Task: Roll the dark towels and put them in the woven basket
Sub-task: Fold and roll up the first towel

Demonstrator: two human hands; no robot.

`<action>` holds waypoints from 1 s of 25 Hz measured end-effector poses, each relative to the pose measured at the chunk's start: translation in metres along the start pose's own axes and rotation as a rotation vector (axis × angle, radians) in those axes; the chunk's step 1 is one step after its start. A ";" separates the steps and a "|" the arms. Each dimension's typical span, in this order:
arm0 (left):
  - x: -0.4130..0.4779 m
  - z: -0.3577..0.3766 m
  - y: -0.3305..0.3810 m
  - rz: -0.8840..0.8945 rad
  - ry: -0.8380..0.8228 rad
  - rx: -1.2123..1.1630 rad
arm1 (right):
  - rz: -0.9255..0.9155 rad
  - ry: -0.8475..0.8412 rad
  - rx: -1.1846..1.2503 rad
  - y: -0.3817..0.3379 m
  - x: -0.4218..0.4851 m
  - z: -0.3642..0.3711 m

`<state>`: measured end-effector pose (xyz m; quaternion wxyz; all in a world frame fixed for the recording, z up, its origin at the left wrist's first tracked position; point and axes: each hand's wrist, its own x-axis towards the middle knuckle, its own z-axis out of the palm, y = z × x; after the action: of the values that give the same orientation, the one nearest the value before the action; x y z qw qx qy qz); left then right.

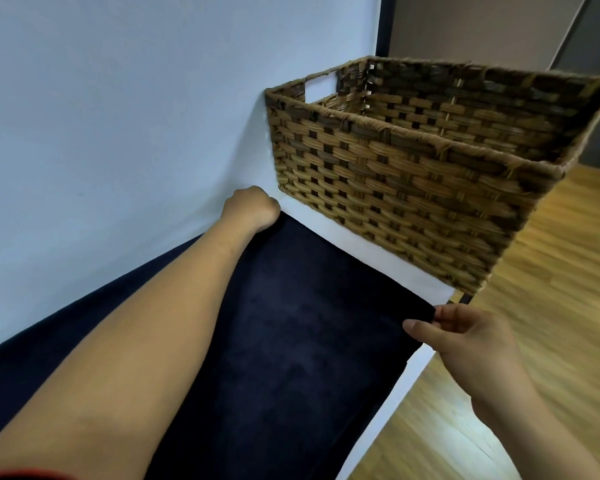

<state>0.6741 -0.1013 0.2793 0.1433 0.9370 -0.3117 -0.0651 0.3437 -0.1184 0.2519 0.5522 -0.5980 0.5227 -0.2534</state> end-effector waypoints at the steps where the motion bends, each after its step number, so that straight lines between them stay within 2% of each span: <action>1: 0.001 -0.002 0.003 -0.028 -0.023 -0.025 | -0.017 -0.006 -0.027 0.000 0.000 0.000; 5: 0.009 -0.007 -0.003 -0.080 -0.090 -0.137 | -0.098 -0.029 -0.032 0.006 -0.003 -0.003; 8: 0.011 -0.010 -0.008 -0.063 -0.228 -0.270 | -0.032 -0.031 0.064 0.012 -0.005 -0.012; 10: 0.009 -0.015 -0.008 -0.012 -0.307 -0.202 | 0.070 -0.072 0.144 0.012 -0.004 -0.016; 13: 0.017 -0.030 -0.004 0.147 -0.276 0.067 | 0.153 -0.143 0.153 0.006 0.001 -0.015; 17: 0.026 -0.043 0.007 0.252 -0.459 0.162 | 0.118 -0.176 -0.022 -0.005 0.009 -0.021; 21: 0.038 -0.045 0.018 0.278 -0.574 0.282 | 0.113 -0.263 -0.043 -0.005 0.017 -0.028; 25: 0.044 -0.046 0.014 0.354 -0.519 0.238 | 0.017 -0.339 -0.112 -0.014 0.010 -0.029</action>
<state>0.7111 -0.1284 0.3261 -0.0422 0.8306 -0.5013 -0.2388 0.3259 -0.1416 0.2697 0.6005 -0.6576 0.4403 -0.1146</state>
